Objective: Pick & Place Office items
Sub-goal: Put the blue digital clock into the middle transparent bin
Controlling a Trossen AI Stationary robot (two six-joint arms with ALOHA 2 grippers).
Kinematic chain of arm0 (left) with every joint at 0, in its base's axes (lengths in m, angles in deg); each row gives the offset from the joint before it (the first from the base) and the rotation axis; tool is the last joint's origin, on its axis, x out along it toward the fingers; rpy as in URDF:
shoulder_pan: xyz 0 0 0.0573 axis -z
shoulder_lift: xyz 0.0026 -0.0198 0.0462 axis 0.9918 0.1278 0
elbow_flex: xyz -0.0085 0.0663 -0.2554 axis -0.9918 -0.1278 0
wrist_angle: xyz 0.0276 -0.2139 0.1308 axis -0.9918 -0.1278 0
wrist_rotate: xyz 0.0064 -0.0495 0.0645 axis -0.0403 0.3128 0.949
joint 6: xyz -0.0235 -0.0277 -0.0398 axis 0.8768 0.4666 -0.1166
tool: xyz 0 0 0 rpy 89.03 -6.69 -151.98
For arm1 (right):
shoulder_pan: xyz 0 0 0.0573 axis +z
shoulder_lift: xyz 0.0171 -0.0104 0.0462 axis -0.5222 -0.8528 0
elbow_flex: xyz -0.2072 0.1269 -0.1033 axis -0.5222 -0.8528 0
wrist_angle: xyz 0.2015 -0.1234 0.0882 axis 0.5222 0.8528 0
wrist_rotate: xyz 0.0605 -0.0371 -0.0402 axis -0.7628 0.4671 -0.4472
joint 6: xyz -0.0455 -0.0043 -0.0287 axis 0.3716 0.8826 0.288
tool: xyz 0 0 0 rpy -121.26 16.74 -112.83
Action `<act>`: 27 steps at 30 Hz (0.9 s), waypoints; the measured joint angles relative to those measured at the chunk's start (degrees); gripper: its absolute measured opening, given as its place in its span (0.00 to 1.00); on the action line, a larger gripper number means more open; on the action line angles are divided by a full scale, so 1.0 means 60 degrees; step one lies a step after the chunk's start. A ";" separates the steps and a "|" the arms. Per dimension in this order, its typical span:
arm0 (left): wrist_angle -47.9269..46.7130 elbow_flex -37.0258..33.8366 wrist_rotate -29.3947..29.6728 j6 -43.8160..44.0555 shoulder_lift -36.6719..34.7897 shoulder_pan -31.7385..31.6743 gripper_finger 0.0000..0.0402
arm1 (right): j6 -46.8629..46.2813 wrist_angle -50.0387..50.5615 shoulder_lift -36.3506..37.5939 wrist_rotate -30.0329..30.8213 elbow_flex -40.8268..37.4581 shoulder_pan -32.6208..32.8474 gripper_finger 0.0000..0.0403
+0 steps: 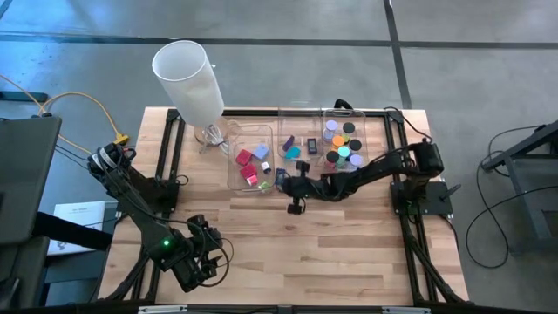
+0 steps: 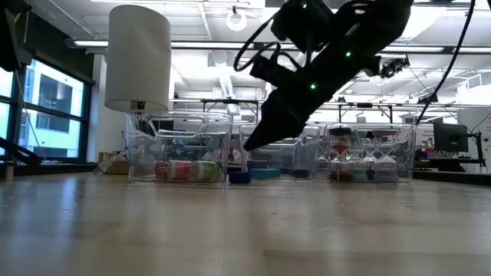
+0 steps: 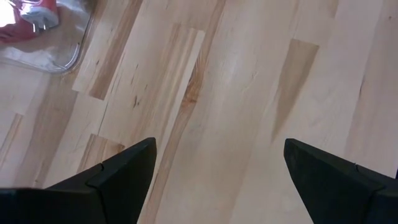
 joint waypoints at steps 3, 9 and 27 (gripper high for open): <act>-0.0002 0.0000 -0.0004 0.0006 0.0000 0.0000 0.86 | -0.0049 -0.0005 -0.0002 0.0054 0.0000 0.0131 0.00; 0.0043 0.0000 0.0039 0.0031 0.0000 0.0000 0.86 | -0.0251 -0.0197 -0.0120 0.0195 0.0011 0.0102 0.00; 0.0220 -0.0025 0.0062 -0.0081 0.0004 0.0000 0.86 | -0.0350 -0.0847 -0.0965 0.0922 0.0107 -0.0075 0.00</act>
